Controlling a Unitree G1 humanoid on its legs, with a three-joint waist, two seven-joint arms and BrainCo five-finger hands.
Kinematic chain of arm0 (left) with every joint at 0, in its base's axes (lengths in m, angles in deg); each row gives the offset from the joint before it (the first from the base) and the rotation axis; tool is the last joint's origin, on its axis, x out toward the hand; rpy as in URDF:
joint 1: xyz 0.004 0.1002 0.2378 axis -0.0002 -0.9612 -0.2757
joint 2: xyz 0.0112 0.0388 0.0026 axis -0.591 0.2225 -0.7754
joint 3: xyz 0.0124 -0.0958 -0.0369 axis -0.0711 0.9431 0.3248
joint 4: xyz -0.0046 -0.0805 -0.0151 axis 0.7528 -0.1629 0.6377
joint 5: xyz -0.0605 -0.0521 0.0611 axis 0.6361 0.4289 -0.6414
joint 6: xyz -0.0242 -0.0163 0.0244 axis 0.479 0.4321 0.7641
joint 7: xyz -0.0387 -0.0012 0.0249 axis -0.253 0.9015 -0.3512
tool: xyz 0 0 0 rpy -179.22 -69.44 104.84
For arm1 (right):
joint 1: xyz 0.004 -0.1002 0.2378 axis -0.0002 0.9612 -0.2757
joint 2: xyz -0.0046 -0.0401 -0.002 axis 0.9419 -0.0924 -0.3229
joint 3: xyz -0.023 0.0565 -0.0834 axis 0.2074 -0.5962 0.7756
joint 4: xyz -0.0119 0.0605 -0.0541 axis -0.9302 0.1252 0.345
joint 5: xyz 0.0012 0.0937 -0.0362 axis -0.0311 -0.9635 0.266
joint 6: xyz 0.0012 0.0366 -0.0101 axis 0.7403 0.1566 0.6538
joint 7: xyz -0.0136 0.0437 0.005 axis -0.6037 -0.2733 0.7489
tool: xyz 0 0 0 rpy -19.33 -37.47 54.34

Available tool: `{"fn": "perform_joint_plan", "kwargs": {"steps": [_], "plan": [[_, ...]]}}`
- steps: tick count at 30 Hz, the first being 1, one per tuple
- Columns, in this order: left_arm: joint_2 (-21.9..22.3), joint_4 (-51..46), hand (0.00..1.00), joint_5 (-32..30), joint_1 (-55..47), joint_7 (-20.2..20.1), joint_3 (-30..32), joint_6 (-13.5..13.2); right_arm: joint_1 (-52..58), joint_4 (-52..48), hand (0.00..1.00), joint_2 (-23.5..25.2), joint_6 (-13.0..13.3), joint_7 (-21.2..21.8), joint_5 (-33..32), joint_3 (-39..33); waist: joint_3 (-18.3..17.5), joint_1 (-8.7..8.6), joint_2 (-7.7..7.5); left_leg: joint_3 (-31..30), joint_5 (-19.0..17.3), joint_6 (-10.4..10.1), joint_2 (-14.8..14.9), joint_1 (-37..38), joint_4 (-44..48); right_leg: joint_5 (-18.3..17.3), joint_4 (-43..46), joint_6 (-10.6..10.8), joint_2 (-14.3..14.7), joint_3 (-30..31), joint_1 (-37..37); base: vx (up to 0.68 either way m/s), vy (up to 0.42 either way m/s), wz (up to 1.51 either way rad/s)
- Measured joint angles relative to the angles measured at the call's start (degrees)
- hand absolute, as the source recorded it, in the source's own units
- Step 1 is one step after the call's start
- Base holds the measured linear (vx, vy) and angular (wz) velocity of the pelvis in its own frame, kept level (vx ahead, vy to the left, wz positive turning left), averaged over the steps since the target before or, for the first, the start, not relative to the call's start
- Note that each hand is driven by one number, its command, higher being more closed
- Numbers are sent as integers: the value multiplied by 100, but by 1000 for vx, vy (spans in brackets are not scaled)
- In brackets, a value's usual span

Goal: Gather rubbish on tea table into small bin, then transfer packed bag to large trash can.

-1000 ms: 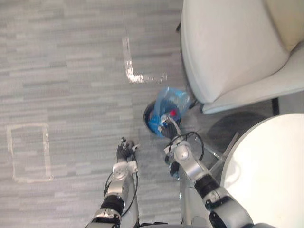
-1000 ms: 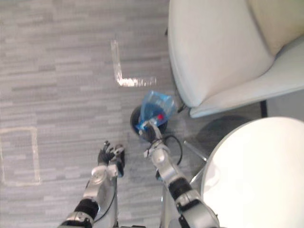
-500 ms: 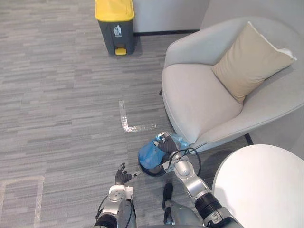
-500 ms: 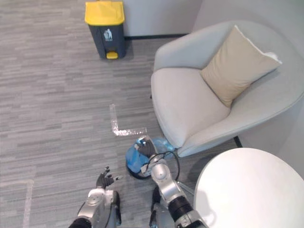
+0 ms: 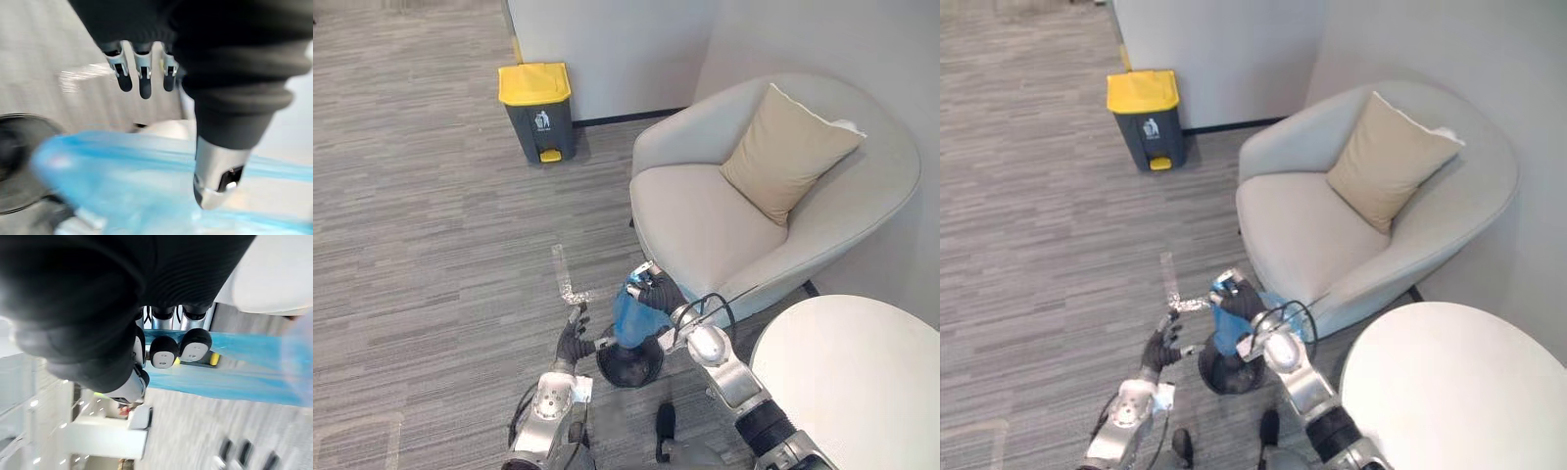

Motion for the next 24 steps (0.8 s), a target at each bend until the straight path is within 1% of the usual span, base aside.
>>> {"fn": "perform_joint_plan", "kwargs": {"steps": [2,3,4,7,9,14,15,16,17,19,21,22,24], "plan": [[-150,-217,0,-145,33,-2,-21,-36,-106,0,100,-104,1,55,-124,45,-59,-19,14,3,39,-13,-6,3,-23,24,-26,-16,7,20,-2,36,1,-10],[-280,-401,0,-316,65,-3,-23,-77,-212,-1,100,-220,1,100,-210,50,-90,-38,28,22,58,13,-13,29,-49,73,-32,-51,12,42,1,41,2,-11],[-412,-549,0,-466,112,-2,-32,-125,-332,-4,100,-354,1,122,-347,56,-94,-46,33,47,61,16,-22,79,-83,88,-43,-42,18,71,25,50,6,-10],[-614,-587,0,-603,326,-2,-136,-201,-473,-148,100,-605,-1,169,-417,58,-108,-54,29,46,55,22,-36,121,-83,113,-99,-13,16,95,97,13,3,-2],[-674,-589,0,-599,460,-13,-181,-204,-635,-203,100,-693,0,186,-598,53,-111,-97,31,51,45,38,-46,122,-84,130,-104,11,15,143,96,0,0,0],[-686,-586,0,-578,602,-118,-385,-206,-797,-205,100,-744,-1,206,-799,55,-122,-146,35,59,35,52,-53,125,-84,140,-103,24,14,253,96,-9,0,-2],[-630,-191,0,-551,733,-365,-745,-203,-1096,-279,100,-771,-5,205,-1193,58,-180,-227,109,107,27,59,-48,162,-94,156,-103,13,26,325,94,-53,1,-20],[-611,-96,0,-558,739,-392,-782,-200,-1115,-444,100,-782,-1,208,-1325,60,-189,-227,122,151,9,75,-37,182,-101,160,-103,8,31,375,89,-60,0,-24],[-578,-21,0,-588,741,-394,-789,-196,-1171,-570,100,-782,-1,210,-1474,65,-193,-240,128,175,7,74,-33,186,-101,163,-103,3,37,400,79,-20,3,-15],[-535,52,0,-598,766,-394,-811,-195,-1282,-618,100,-786,12,207,-1495,64,-195,-275,129,179,10,75,-33,193,-106,164,-103,2,41,417,74,-18,-2,-6],[-449,307,0,-608,930,-388,-849,-195,-1425,-627,100,-756,9,207,-1528,120,-198,-273,128,181,22,72,-36,203,-129,164,-106,2,43,422,74,0,0,0],[-359,523,0,-786,1048,-312,-843,-161,-1494,-672,100,-723,10,212,-1768,221,-203,-270,126,187,71,20,-43,240,-202,164,-108,2,48,426,75,0,0,0],[-241,722,0,-1008,1166,-175,-843,-74,-1535,-851,100,-584,10,216,-1973,342,-210,-267,116,193,124,24,-44,278,-278,163,-114,2,57,427,75,0,0,0]]}}
